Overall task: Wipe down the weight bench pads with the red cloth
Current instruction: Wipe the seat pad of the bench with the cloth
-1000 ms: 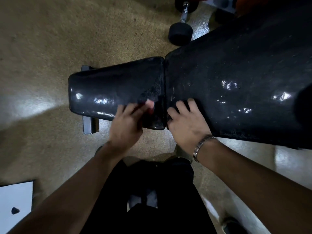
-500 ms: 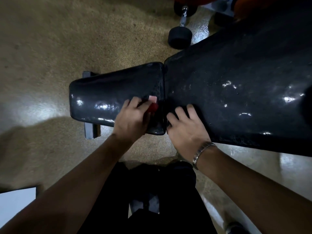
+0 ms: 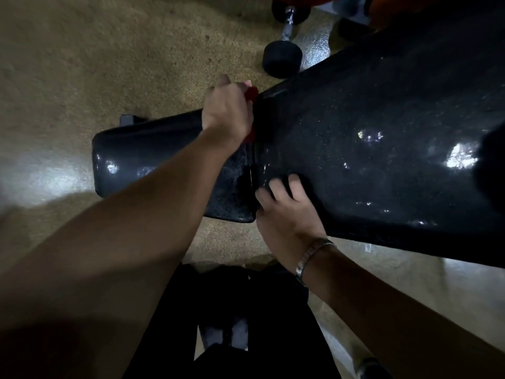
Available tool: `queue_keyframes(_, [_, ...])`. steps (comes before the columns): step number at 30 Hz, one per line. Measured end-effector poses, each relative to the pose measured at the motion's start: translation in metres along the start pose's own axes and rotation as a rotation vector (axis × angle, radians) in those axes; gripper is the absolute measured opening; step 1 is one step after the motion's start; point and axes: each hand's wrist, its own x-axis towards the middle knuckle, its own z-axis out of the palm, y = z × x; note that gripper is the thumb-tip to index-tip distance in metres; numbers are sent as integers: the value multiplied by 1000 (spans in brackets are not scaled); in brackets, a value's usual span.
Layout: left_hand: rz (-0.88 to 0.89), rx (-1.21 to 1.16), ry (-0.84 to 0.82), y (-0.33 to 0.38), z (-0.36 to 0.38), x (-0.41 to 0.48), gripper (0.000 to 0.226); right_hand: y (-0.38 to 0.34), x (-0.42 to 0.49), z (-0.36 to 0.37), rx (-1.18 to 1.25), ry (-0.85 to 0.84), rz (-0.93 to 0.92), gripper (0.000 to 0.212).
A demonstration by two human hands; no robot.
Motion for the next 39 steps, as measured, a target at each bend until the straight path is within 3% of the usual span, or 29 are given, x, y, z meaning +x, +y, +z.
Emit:
queue_keyframes(6, [101,-59,94,-13,21,-59,43,1,-2,-2,79,24,13,28])
queue_keyframes(9, [128,-74,62,-22,32,-102,44,3,0,-11,35,-114,-9,17])
queue_keyframes(12, [180,-70,42,-33,43,-144,55,5,-1,-17,27,-177,-41,30])
queue_keyframes(17, [133,-138,47,-38,61,-195,53,8,-4,-24,27,-179,-101,35])
queue_keyframes(24, [197,-105,9,-53,66,-232,57,9,-3,-25,38,-201,-99,37])
queue_keyframes(32, [162,-98,11,-38,36,-138,47,8,-2,-29,36,-250,-92,34])
queue_keyframes(34, [157,-59,21,-28,26,-103,38,6,-2,-23,28,-225,-77,31])
queue_keyframes(39, [136,22,1,-18,12,-49,41,1,-1,-8,21,-116,-41,16])
